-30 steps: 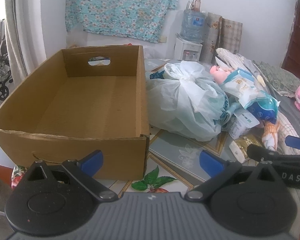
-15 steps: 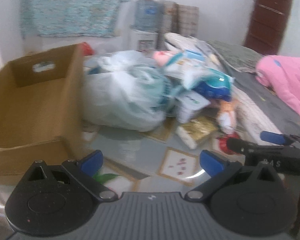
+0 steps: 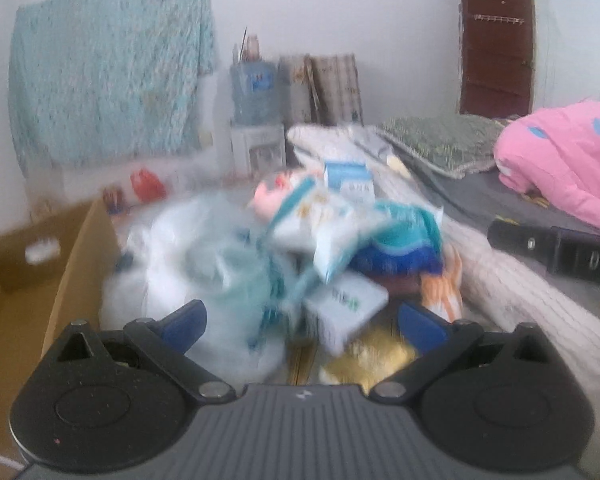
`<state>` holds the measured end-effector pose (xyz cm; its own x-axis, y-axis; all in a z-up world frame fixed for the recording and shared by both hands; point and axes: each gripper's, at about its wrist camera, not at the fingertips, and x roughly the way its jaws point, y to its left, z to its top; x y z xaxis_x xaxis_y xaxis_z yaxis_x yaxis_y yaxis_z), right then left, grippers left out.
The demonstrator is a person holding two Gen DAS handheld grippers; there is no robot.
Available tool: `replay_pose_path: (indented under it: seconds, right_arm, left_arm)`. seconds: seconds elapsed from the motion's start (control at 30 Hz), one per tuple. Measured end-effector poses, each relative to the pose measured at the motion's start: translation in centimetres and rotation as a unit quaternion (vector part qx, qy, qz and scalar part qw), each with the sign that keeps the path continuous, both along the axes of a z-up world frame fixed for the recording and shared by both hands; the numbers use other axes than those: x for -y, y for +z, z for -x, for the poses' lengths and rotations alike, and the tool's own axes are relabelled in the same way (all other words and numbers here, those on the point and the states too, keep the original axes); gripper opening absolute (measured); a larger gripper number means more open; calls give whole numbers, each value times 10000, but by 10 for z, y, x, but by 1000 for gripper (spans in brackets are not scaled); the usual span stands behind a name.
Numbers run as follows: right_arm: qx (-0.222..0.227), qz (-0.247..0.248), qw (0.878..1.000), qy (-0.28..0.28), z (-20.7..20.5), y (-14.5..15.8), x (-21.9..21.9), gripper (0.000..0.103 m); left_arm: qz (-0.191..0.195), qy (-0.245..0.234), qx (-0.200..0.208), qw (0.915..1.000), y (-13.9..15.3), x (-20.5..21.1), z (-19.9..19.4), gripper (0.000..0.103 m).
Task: Organize soft objects
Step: 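Reach the right tool to the white cotton swab pack and grasp it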
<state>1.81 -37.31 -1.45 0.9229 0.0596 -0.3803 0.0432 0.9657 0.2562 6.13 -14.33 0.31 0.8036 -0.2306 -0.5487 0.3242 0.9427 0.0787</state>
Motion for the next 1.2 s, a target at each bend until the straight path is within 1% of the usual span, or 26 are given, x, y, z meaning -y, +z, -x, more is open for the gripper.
replay_pose_path:
  seconds: [0.07, 0.13, 0.2, 0.23, 0.3, 0.37, 0.4, 0.47, 0.57, 0.6, 0.7, 0.77, 0.83, 0.87, 0.9, 0.97, 1.1, 1.2]
  right_arm:
    - [155, -307, 9994, 15, -14, 4, 12, 102]
    - [208, -626, 9978, 33, -25, 6, 22, 102]
    - [247, -926, 9953, 133, -36, 6, 30, 102]
    - [247, -1075, 9937, 214, -44, 6, 32, 102]
    - [256, -1262, 9909, 390, -60, 7, 33, 100]
    - [223, -1399, 9880, 621, -81, 9, 33, 93]
    - [189, -1489, 9860, 726, -91, 10, 33, 90]
    - [73, -1728, 9800, 985, -113, 9, 33, 73]
    - [-233, -2158, 9680, 1257, -147, 3, 34, 65]
    - [-326, -2224, 9657, 1298, -157, 0, 33, 64]
    - [-599, -2195, 9651, 1299, -177, -8, 29, 62]
    - [-790, -2206, 9635, 1294, -189, -15, 26, 60]
    - [-918, -2244, 9611, 1326, -196, -22, 22, 57]
    - [-971, -2283, 9593, 1349, -198, -24, 22, 56]
    - [-994, -2292, 9587, 1358, -199, -27, 21, 56]
    - [-1026, -2272, 9588, 1365, -203, -31, 21, 56]
    - [-1221, -2235, 9553, 1500, -211, -32, 16, 55]
    - [-1320, -2010, 9585, 1534, -213, -32, 10, 48]
  left_arm:
    - [48, -43, 37, 10000, 3, 8, -13, 102]
    - [95, -110, 10, 9999, 5, 14, -23, 99]
    - [128, -211, -64, 9997, 4, 22, -37, 90]
    - [157, -256, -91, 9995, 3, 25, -40, 87]
    - [209, -375, -149, 9990, 2, 31, -49, 75]
    - [258, -446, -174, 9985, 2, 35, -53, 66]
    - [289, -492, -167, 9982, 2, 39, -57, 65]
    - [331, -565, -116, 9978, 2, 43, -61, 64]
    - [289, -665, 80, 9973, 3, 51, -66, 64]
    - [243, -699, 108, 9972, 2, 54, -69, 64]
    - [48, -778, 92, 9969, -2, 63, -79, 64]
    - [-103, -758, -7, 9971, -6, 66, -86, 64]
    - [-139, -662, -167, 9976, -11, 64, -91, 64]
    - [-70, -642, -256, 9976, -13, 59, -93, 65]
    - [21, -627, -328, 9975, -14, 55, -94, 69]
    - [209, -571, -477, 9970, -16, 46, -98, 73]
    - [433, -692, -957, 9921, -22, 42, -113, 73]
    - [527, -686, -1061, 9906, -24, 42, -121, 71]
